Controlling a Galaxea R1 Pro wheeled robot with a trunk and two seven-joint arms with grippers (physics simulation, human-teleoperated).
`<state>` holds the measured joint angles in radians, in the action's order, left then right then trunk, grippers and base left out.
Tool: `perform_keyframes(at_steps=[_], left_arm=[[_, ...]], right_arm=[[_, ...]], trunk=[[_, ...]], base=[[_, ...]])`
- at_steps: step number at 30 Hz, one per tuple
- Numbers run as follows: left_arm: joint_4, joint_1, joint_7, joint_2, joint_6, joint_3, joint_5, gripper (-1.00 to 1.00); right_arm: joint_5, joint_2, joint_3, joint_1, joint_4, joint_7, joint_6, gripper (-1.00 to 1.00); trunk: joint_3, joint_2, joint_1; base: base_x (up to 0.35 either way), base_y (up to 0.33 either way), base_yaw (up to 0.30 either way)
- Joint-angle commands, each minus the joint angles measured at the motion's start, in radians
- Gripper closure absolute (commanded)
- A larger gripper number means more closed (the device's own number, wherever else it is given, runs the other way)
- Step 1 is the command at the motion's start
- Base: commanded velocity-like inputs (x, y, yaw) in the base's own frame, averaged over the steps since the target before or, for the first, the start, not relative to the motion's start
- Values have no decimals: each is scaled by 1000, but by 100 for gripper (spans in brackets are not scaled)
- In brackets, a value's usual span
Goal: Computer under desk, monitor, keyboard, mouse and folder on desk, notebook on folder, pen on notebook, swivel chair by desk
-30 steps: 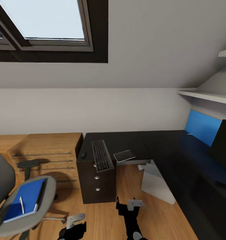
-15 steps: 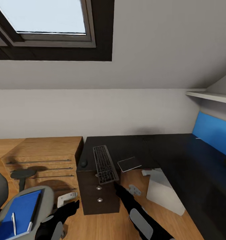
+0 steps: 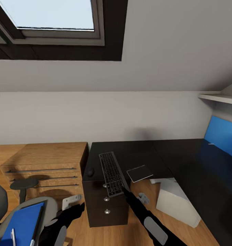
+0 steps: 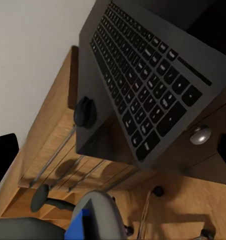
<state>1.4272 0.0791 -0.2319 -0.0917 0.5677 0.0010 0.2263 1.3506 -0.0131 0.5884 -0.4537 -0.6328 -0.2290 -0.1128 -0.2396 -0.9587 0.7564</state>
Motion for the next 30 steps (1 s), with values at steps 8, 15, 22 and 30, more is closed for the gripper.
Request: perform_keyframes(at_steps=[8,15,22,30], left_arm=[[14,1,-11,-1,3,-8,11,-100],[15,0,-12,-5,3,-10,11,-100],[18,-1,-12,-20,3,-10,10,-100],[31,0,-12,-22,3,-15,11,-100]], right_arm=[[16,0,7,-1,32,-18,-8,-100],[13,1,8,-2,54,-36,-11,-100],[17,0,2,-2,170,-310,9,-100],[35,-1,-32,-2,194,-374,42,-100]], trunk=[[-27,-57,31],[-48,-106,58],[-70,-155,85],[-95,-211,115]], base=[[2,2,0],[0,0,0],[0,0,0],[0,0,0]])
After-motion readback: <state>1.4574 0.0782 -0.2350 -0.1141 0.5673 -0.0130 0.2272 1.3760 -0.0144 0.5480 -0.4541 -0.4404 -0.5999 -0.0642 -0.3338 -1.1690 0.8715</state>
